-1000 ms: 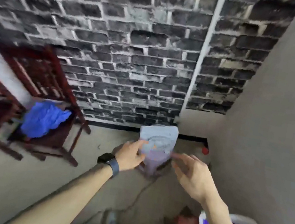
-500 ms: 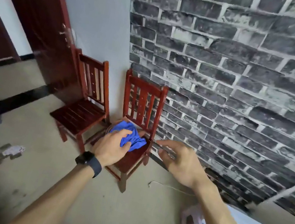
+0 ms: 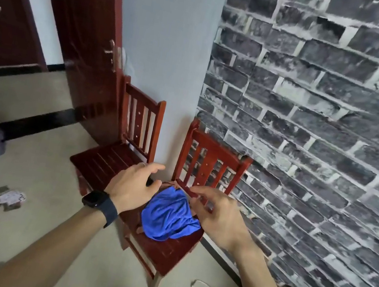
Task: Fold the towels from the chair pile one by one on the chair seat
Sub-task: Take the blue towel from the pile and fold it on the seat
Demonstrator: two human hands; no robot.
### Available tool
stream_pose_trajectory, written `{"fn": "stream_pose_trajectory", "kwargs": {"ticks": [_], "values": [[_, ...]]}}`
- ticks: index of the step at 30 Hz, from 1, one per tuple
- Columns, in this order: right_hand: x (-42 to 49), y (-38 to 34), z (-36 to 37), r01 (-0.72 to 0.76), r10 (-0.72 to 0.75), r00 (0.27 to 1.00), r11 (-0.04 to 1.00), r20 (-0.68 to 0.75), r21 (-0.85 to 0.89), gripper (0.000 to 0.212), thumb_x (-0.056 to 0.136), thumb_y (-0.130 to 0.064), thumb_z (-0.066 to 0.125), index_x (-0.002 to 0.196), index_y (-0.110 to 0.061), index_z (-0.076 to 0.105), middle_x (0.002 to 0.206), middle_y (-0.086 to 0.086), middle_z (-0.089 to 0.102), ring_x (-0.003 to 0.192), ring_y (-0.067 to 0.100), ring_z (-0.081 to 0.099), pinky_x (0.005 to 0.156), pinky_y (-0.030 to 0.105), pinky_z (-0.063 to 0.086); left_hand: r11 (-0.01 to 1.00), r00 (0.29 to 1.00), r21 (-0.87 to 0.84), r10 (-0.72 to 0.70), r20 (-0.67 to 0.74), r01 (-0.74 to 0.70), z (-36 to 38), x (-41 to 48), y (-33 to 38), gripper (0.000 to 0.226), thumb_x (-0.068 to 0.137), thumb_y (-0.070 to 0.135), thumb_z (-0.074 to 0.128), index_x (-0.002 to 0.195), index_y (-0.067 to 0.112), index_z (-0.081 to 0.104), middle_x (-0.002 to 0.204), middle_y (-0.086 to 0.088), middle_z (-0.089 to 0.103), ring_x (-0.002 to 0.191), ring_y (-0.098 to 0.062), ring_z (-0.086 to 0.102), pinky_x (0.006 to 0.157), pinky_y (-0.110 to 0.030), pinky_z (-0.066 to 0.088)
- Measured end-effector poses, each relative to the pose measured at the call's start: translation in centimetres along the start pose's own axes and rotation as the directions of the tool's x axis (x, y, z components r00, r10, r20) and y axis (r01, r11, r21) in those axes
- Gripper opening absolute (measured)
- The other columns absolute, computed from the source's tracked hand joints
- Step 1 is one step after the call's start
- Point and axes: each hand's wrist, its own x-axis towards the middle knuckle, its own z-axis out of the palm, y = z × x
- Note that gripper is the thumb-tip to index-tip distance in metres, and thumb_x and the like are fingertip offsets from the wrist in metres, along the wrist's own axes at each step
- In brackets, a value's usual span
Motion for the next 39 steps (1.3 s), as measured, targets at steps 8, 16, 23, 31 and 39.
{"fn": "stream_pose_trajectory", "kwargs": {"ticks": [8,16,23,31,39], "values": [[13.1,5.0,4.5,-0.024,0.006,0.991,0.991,0.136,0.128,0.025,0.097,-0.031,0.062,0.118,-0.042,0.067,0.109,-0.034,0.059,0.101,-0.016,0.056,0.09,0.004,0.04,0.974,0.971,-0.036,-0.221,0.097,0.225,2.7,8.4,-8.0,0.041,0.093,0.038,0.054,0.134,0.033,0.05,0.125,0.001,0.061,0.115,-0.022,0.059,0.095,-0.04,0.049],[21.9,10.7,16.0,-0.318,0.247,0.894,0.938,0.374,0.139,0.026,0.096,-0.025,0.064,0.121,-0.026,0.067,0.109,-0.011,0.07,0.103,0.008,0.066,0.097,0.027,0.049,0.91,0.876,0.005,-0.401,0.268,0.415,6.4,12.6,-18.5,0.066,0.082,0.067,0.031,0.135,0.033,0.049,0.126,0.003,0.061,0.115,-0.021,0.058,0.098,-0.042,0.046],[25.6,15.9,29.9,-0.579,0.479,0.672,0.816,0.565,-0.003,0.031,0.094,-0.027,0.062,0.123,-0.019,0.064,0.111,-0.003,0.071,0.1,0.016,0.067,0.098,0.031,0.048,0.943,0.747,0.188,-0.333,0.576,0.275,15.6,18.9,-30.0,0.042,0.095,0.034,0.044,0.136,0.025,0.046,0.131,-0.005,0.057,0.116,-0.029,0.057,0.094,-0.041,0.048],[28.2,20.7,42.7,-0.786,0.718,0.416,0.593,0.558,-0.176,0.043,0.095,-0.038,0.059,0.131,-0.015,0.055,0.126,0.005,0.067,0.119,0.024,0.061,0.098,0.03,0.041,0.973,0.588,0.223,-0.145,0.796,-0.063,26.8,24.1,-40.4,0.053,0.094,0.03,0.045,0.146,0.024,0.037,0.148,0.001,0.044,0.133,-0.024,0.042,0.107,-0.041,0.038],[27.3,24.5,53.1,-0.876,0.892,0.332,0.412,0.306,-0.252,0.06,0.089,-0.053,0.061,0.141,-0.027,0.046,0.142,0.0,0.047,0.131,0.026,0.043,0.102,0.044,0.044,0.92,0.465,0.195,-0.016,0.885,-0.34,38.2,23.1,-47.2,0.073,0.098,0.039,0.041,0.156,0.029,-0.003,0.163,0.001,-0.018,0.151,-0.024,0.0,0.121,-0.051,0.008]]}}
